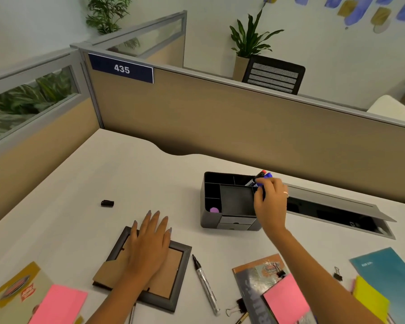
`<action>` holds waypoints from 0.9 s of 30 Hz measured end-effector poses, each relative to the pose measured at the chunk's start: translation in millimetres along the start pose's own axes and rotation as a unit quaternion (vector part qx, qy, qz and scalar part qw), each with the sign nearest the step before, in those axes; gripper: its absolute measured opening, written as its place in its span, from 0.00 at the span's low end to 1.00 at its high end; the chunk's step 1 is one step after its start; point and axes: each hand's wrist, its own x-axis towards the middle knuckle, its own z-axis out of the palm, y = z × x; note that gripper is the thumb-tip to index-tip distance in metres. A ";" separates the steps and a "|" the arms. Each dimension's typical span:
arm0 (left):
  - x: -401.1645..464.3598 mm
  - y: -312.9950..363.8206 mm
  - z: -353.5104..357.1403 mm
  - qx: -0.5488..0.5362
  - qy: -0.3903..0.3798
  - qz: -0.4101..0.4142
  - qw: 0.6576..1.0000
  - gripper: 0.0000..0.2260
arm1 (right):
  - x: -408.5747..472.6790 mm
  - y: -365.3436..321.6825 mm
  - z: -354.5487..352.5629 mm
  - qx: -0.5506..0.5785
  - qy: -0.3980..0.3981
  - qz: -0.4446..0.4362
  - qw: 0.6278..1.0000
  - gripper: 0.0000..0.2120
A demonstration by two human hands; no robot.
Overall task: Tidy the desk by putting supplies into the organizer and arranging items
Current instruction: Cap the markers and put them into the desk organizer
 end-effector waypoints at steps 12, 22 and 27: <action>8.5 -93.0 -46.1 -0.114 0.119 -0.151 0.975 0.16 | -173.8 -49.7 22.7 0.054 -0.185 0.014 0.981 0.11; 59.0 -148.3 -58.4 -0.076 -0.127 -0.108 0.983 0.24 | -211.5 -45.5 19.6 0.035 -0.249 0.070 0.965 0.35; 51.0 -149.5 -53.8 -0.097 -0.045 -0.110 0.988 0.09 | -211.1 -47.5 17.4 0.001 -0.252 0.055 0.966 0.32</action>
